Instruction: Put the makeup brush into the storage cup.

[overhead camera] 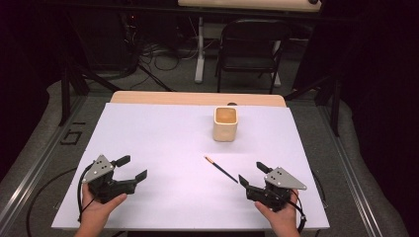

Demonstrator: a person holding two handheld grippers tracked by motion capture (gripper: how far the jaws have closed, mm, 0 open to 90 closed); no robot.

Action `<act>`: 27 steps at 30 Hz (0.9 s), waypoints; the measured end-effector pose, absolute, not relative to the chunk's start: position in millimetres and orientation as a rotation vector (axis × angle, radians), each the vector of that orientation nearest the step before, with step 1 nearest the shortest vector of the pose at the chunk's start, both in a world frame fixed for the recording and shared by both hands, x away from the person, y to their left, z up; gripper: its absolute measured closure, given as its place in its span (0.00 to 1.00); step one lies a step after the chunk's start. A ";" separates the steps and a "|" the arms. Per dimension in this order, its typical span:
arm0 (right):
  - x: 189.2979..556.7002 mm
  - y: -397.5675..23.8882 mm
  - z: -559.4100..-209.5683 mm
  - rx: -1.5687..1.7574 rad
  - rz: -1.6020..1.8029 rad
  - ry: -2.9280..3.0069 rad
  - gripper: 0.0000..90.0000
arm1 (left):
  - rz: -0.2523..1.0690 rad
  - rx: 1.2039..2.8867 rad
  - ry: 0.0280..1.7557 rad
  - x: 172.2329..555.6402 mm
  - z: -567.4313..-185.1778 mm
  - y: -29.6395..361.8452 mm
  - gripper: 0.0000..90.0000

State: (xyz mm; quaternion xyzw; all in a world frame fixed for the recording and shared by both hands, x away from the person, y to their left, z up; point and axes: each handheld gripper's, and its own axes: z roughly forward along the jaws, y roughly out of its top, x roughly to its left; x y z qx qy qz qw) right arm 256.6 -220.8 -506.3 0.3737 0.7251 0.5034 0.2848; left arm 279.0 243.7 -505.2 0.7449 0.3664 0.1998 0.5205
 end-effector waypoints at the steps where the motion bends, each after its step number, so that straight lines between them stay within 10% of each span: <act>1: 256.4 -220.6 -506.5 1.004 1.349 1.942 0.28 | 0.479 1.790 0.878 279.1 -505.6 243.1 0.20; 27: 257.4 -213.9 -498.0 0.965 1.277 2.068 0.24 | 0.444 1.824 0.878 279.3 -505.0 237.3 0.26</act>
